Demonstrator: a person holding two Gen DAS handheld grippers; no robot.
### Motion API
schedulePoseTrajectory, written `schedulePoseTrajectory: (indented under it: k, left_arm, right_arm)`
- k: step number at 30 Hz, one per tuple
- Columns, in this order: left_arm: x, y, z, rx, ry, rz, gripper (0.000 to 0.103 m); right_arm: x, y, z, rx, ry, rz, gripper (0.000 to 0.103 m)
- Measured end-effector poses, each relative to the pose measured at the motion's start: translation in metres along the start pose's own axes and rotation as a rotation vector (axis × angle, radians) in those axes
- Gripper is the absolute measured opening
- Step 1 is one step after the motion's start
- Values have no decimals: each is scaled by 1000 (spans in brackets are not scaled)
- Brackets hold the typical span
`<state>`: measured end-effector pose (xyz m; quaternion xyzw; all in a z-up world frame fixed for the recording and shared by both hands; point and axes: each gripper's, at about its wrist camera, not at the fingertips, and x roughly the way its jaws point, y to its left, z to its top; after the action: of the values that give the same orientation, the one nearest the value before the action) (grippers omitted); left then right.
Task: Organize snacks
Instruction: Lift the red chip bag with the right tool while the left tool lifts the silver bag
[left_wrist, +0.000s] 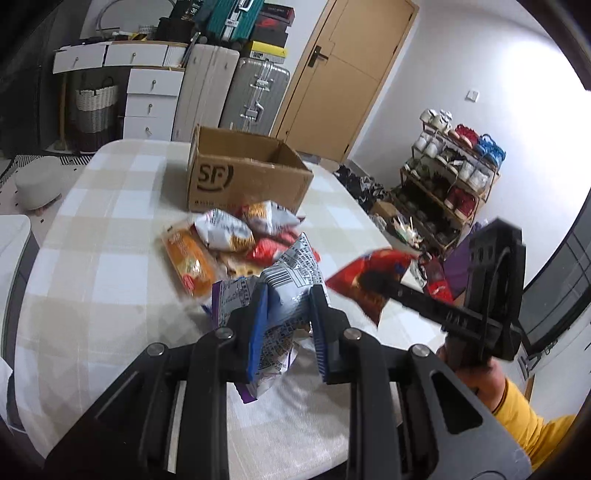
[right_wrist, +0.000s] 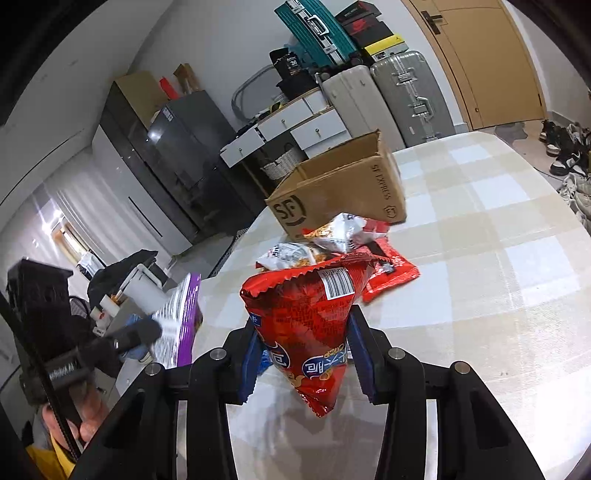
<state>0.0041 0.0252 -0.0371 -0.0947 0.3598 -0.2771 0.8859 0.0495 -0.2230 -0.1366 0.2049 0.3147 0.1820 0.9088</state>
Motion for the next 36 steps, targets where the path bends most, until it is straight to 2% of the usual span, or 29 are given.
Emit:
schedulePoseTrajectory:
  k: [5, 10, 22, 24, 27, 30, 31, 33, 36]
  left_arm:
    - [-4, -5, 14, 10, -25, 5, 20]
    - [-7, -5, 35, 19, -59, 19, 20]
    - [-9, -4, 133, 35, -130, 33, 17]
    - [-5, -2, 154, 35, -134, 28, 0]
    - [9, 3, 186, 25, -144, 43, 0]
    - [35, 12, 203, 6, -98, 56, 0]
    - [40, 15, 206, 14, -91, 57, 0]
    - [47, 24, 201, 15, -72, 86, 0]
    - [66, 43, 178, -36, 13, 62, 0]
  right_arm:
    - [3, 5, -1, -9, 7, 10, 44]
    - [-2, 12, 14, -38, -23, 20, 44]
    - [-2, 36, 99, -76, -82, 81, 44]
    - [0, 40, 119, -91, -93, 83, 44]
    - [8, 44, 144, -105, -95, 84, 44]
    - [28, 41, 163, -114, -76, 45, 44]
    - [36, 38, 164, -111, -63, 55, 44]
    - [48, 32, 161, -114, -49, 63, 44]
    - [63, 17, 152, -75, -22, 75, 44]
